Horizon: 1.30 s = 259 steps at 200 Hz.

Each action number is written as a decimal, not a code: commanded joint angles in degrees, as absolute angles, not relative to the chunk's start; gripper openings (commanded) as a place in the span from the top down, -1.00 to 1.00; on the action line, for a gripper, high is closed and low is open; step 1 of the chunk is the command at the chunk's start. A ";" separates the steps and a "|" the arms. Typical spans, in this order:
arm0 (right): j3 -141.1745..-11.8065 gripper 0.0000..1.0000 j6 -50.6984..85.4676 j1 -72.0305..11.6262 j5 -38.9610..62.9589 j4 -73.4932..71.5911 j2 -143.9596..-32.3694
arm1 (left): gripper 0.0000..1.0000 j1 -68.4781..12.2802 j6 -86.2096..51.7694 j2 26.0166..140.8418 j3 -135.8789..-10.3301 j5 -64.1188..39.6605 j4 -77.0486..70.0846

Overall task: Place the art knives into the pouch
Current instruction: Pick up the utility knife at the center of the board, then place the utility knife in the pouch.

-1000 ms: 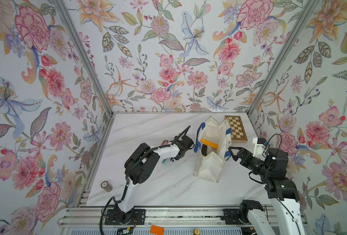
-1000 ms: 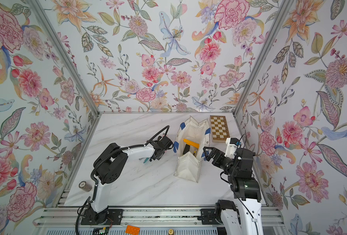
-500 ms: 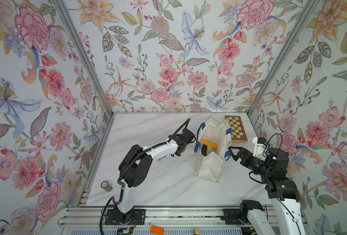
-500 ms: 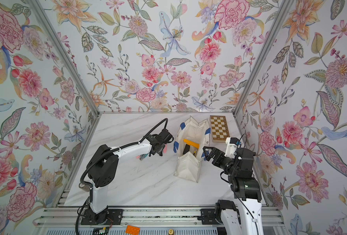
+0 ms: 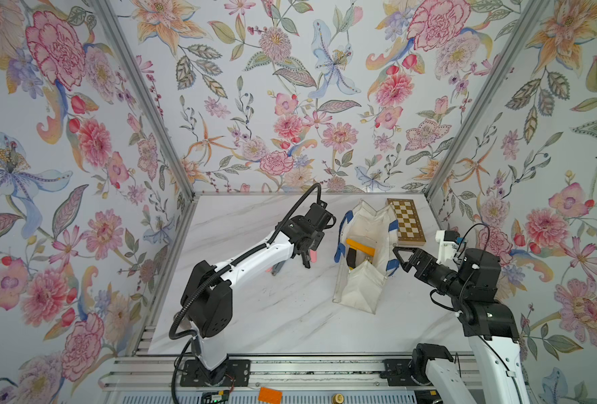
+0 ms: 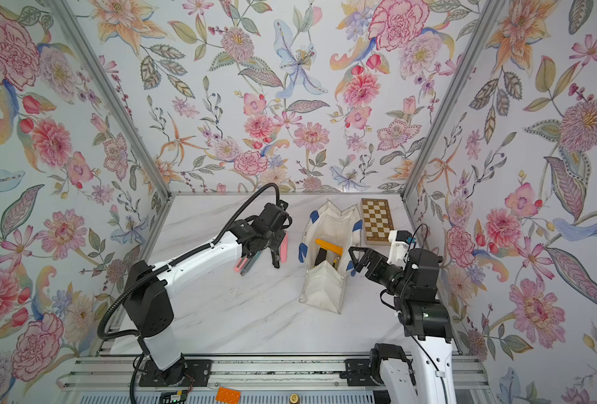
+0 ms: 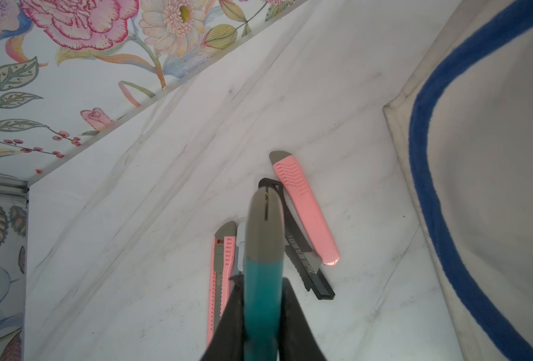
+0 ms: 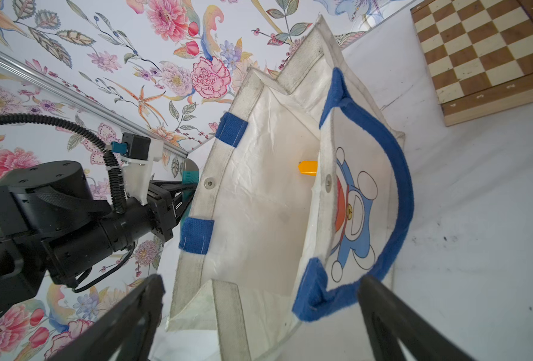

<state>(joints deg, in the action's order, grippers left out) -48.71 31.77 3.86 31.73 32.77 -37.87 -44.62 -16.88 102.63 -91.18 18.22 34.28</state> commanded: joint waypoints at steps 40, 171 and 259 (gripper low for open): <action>-51.39 -0.98 33.06 3.61 34.94 27.03 -41.76 | 1.00 -44.43 -16.00 93.29 -92.37 9.11 32.58; -51.89 -0.98 35.77 2.81 35.80 21.99 -43.68 | 1.00 -49.25 -16.16 100.63 -108.26 0.88 29.71; -50.38 -0.98 38.85 2.81 36.27 21.97 -40.85 | 1.00 -53.08 -17.82 111.85 -116.84 -9.52 27.44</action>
